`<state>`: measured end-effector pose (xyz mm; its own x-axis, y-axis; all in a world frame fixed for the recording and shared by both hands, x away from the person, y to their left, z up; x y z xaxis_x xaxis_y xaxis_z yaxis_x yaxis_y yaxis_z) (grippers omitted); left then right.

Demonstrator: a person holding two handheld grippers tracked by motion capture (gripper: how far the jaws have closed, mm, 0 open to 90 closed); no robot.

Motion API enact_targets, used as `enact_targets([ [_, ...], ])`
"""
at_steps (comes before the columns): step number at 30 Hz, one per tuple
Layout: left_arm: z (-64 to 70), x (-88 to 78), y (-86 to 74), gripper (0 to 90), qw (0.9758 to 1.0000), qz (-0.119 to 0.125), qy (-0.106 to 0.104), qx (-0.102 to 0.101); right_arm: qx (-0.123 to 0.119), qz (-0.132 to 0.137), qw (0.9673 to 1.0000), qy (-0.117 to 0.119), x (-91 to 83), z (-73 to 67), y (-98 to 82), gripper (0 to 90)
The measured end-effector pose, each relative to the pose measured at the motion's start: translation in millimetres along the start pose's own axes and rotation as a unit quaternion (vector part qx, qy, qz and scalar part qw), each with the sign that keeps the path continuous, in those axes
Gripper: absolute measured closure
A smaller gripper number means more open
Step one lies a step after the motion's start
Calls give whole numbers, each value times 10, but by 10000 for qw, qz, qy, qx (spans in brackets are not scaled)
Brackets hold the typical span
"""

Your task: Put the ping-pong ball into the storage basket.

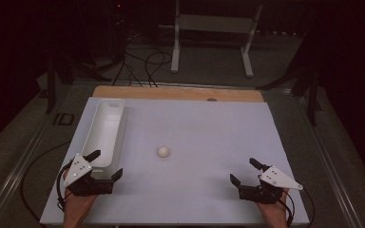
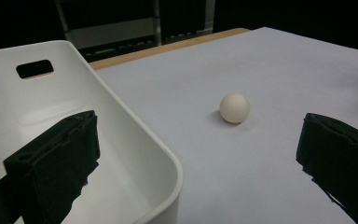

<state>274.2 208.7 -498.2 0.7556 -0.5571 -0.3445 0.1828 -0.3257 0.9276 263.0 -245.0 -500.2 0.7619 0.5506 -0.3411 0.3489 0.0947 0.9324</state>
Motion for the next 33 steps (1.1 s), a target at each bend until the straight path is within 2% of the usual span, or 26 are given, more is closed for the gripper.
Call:
enact_targets([
  [16, 0, 17, 26, 0, 10000, -49, 43, -52, -6, -55, 10000, 9, 27, 3, -33, 83],
  [21, 14, 13, 75, 0, 10000, 3, 38, -61, 19, -66, 10000, 11, 41, 6, -50, 83],
  [28, 28, 15, 161, 1, 10000, -50, 20, -33, 18, -74, 10000, 7, 46, 1, -55, 83],
  [33, 11, 18, 180, 1, 9999, -114, -7, -104, 38, -81, 10000, -13, 36, 1, -45, 83],
])
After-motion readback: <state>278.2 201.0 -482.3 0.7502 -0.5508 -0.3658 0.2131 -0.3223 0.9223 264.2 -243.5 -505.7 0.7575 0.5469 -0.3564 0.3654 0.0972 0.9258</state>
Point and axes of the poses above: each handheld gripper's, and its own axes: x roughly forward along the jaws, y roughly out of its top, z roughly to its right, the point moved 6 cm from there along x, roughly forward along the jaws, and after that the axes turned 9 degrees about x, right-handed, at the moved point
